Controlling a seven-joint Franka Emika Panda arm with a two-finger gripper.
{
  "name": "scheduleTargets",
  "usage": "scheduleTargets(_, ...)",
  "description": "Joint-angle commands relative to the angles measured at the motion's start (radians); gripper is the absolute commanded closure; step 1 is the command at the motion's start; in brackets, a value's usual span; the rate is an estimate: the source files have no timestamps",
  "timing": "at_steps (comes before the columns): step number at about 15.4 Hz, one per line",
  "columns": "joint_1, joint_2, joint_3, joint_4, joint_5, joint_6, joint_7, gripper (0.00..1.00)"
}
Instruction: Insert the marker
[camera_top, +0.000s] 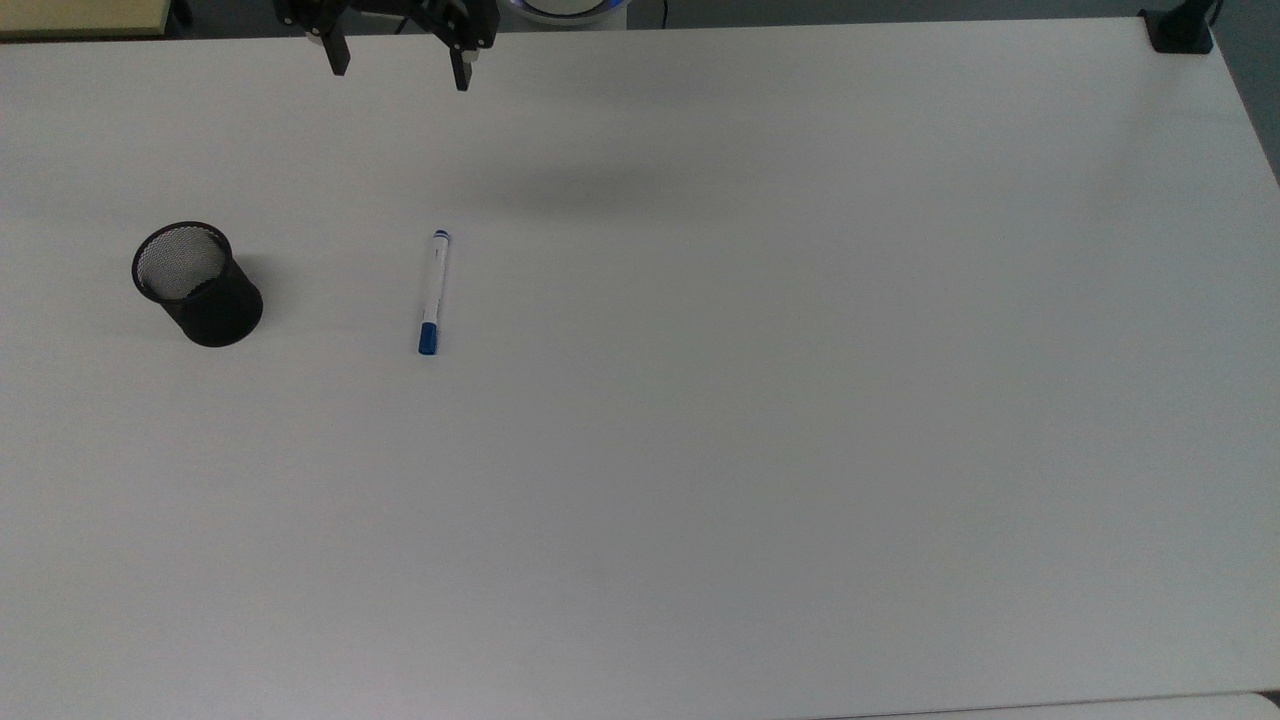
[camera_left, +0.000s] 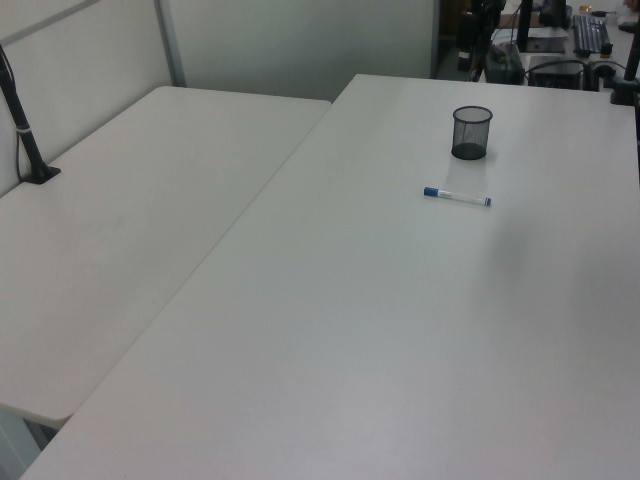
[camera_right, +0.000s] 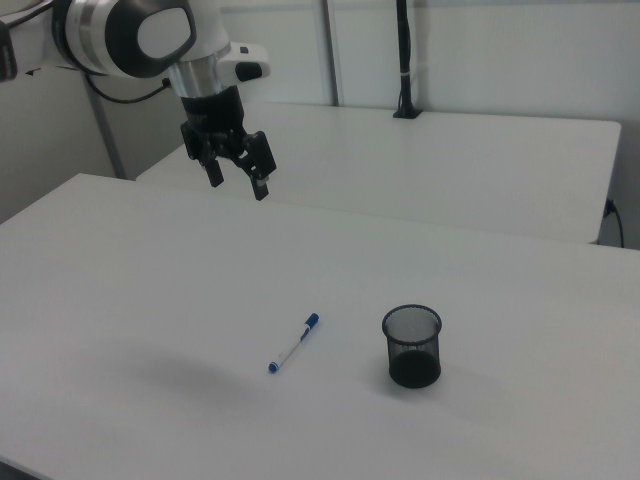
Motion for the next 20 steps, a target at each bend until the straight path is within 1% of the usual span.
scheduleTargets(1, 0.012, -0.019, -0.006, -0.026, -0.006, -0.002, -0.010, 0.00)
scheduleTargets(11, 0.004, -0.019, -0.007, -0.026, -0.006, -0.003, -0.026, 0.00)
scheduleTargets(13, -0.002, -0.016, -0.012, -0.026, -0.006, -0.002, -0.082, 0.00)
scheduleTargets(14, -0.004, -0.013, -0.015, -0.026, -0.009, 0.000, -0.143, 0.00)
scheduleTargets(16, -0.011, 0.005, -0.018, -0.027, -0.041, 0.004, -0.286, 0.00)
scheduleTargets(17, -0.025, 0.025, -0.018, -0.032, -0.062, 0.006, -0.332, 0.00)
scheduleTargets(19, -0.037, 0.083, -0.018, -0.044, -0.081, 0.039, -0.340, 0.00)
scheduleTargets(20, -0.040, 0.114, -0.018, -0.047, -0.095, 0.083, -0.336, 0.00)
